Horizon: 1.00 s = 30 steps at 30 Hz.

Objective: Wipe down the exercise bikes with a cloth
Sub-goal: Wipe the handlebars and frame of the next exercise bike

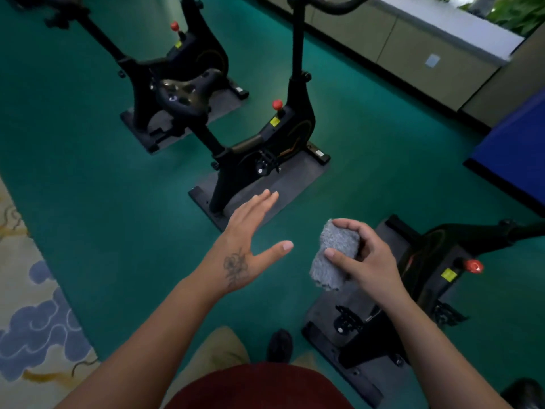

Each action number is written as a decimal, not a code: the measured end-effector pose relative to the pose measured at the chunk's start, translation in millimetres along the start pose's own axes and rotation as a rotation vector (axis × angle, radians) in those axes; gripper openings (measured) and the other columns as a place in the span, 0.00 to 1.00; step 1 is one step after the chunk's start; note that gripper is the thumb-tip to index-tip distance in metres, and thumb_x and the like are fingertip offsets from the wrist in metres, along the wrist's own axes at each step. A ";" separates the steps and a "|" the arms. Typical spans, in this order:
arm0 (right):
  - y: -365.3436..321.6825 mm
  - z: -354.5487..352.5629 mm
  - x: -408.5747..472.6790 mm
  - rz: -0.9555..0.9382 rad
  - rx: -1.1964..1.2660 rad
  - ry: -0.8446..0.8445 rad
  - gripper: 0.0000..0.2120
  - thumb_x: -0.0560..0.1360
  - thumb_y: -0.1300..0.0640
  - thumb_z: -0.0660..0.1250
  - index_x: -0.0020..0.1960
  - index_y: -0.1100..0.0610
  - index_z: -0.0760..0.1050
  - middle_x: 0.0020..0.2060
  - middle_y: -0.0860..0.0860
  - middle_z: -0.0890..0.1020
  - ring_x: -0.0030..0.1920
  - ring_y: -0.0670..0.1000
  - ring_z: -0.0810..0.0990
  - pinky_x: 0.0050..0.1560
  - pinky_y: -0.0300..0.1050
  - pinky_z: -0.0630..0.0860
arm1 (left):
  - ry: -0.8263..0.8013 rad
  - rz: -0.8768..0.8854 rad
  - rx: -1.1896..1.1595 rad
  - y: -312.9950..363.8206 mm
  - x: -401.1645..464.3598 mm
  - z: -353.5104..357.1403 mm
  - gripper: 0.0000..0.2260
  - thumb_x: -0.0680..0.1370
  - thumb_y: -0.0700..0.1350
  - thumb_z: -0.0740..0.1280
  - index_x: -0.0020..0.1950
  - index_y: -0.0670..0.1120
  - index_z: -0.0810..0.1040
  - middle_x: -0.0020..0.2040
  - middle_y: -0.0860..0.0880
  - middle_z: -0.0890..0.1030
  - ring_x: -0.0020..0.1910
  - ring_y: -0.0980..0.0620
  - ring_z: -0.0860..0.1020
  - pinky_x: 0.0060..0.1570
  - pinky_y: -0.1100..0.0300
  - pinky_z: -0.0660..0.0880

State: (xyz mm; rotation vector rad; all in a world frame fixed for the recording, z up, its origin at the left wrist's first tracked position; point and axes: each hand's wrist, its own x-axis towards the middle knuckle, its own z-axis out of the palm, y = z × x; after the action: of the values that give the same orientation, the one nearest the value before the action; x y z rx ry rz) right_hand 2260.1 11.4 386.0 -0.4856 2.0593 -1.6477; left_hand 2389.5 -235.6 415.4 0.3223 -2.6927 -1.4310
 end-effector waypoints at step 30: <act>3.5 -124.5 157.6 0.270 0.033 1.062 0.19 0.75 0.58 0.79 0.63 0.44 0.81 0.61 0.41 0.83 0.62 0.45 0.82 0.56 0.40 0.82 | -0.704 0.699 0.228 66.6 484.6 108.7 0.44 0.76 0.79 0.56 0.87 0.59 0.55 0.88 0.56 0.51 0.86 0.57 0.40 0.84 0.38 0.39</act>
State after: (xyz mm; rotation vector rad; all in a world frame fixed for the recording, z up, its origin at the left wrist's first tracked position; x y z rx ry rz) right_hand 2060.0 29.0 384.5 0.8456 2.5810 -1.9595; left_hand 1889.1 -217.7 393.9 -1.2077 -2.9435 -1.1369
